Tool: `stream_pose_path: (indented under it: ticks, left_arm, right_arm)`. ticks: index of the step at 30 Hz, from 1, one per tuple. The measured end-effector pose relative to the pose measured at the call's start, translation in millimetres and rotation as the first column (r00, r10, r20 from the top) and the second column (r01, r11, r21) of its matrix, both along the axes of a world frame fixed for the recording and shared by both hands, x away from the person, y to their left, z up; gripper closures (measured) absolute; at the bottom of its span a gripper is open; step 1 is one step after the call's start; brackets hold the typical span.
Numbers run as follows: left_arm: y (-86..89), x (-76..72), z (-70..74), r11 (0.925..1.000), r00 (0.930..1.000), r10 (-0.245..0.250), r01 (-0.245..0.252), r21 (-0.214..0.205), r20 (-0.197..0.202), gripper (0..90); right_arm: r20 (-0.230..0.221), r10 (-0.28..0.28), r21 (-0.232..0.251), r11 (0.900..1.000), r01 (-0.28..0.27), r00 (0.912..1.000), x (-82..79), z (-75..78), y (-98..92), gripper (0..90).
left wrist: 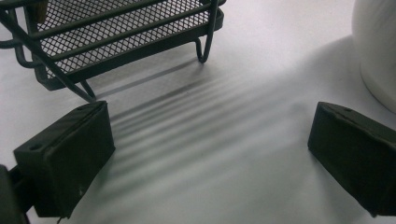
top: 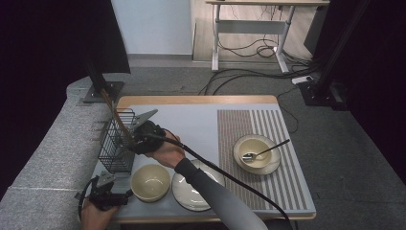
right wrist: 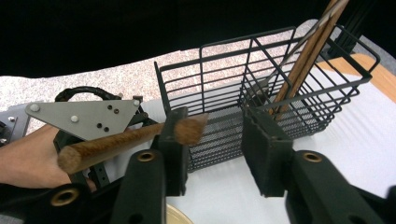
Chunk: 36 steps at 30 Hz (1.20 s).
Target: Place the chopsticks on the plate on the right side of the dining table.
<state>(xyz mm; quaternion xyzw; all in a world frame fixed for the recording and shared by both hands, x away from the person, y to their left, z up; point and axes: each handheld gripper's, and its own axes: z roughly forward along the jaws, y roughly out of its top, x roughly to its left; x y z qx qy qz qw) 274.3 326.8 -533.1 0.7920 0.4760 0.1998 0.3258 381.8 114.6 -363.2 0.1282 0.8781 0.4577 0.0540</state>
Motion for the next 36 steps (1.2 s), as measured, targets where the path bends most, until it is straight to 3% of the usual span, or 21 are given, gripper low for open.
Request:
stream_pose_path:
  ticks: [12,19,36]
  left_arm:
    - [0.0,0.0,0.0,1.0000,1.0000,0.000,0.000,0.000,0.000,0.0]
    - [0.0,0.0,0.0,1.0000,1.0000,-0.001,0.001,-0.001,0.000,0.0]
    - [0.8,0.4,0.5,0.9999,0.9999,-0.013,0.013,-0.005,-0.007,0.0]
  right_arm:
    - [0.038,0.009,0.009,0.9999,-0.010,0.9993,-3.1,1.8,0.8,83.0]
    - [0.037,0.002,0.015,0.9999,-0.002,0.9993,-3.7,5.0,-2.0,83.6]
    - [0.052,0.013,0.017,0.9998,-0.014,0.9986,-10.6,32.8,-25.4,83.7]
